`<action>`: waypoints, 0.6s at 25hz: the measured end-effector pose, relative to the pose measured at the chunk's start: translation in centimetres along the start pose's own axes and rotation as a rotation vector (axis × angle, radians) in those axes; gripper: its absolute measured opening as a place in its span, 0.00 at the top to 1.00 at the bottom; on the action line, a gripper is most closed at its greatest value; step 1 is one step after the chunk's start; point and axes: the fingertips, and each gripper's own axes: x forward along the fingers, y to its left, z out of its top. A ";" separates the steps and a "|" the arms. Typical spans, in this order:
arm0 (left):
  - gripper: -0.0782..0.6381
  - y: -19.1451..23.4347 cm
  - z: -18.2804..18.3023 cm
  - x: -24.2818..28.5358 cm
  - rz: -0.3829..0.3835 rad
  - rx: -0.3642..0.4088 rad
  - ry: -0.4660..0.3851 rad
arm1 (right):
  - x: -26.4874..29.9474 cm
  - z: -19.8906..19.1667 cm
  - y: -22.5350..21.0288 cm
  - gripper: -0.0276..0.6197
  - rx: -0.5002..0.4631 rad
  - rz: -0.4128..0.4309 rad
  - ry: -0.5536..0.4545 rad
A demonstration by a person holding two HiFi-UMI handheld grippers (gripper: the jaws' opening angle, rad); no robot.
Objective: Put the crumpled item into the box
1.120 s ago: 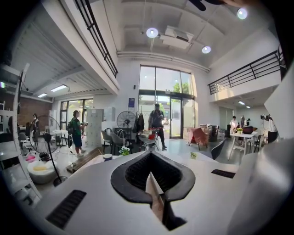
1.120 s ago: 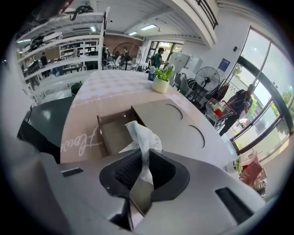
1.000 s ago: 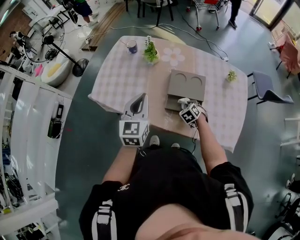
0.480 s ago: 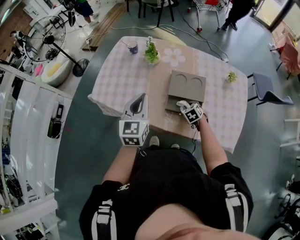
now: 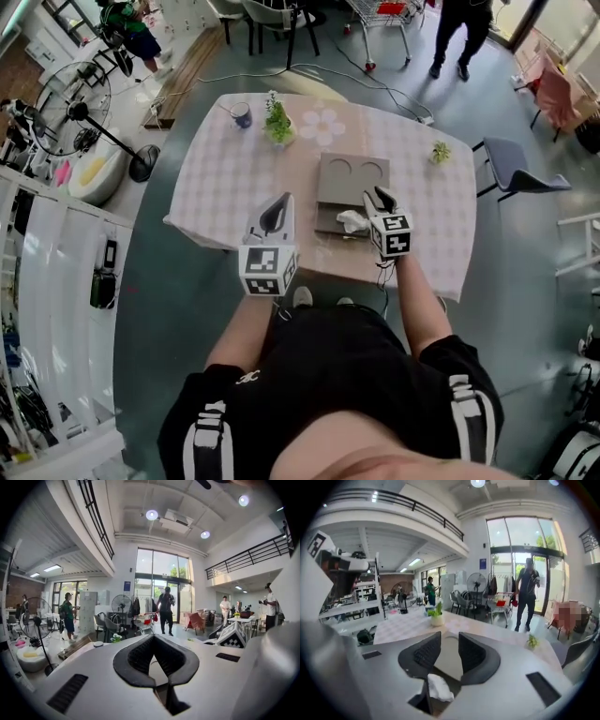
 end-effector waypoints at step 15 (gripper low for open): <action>0.90 -5.4 1.7 3.1 -0.145 0.036 -0.028 | -15.2 13.9 -3.2 0.95 0.014 -0.276 -0.510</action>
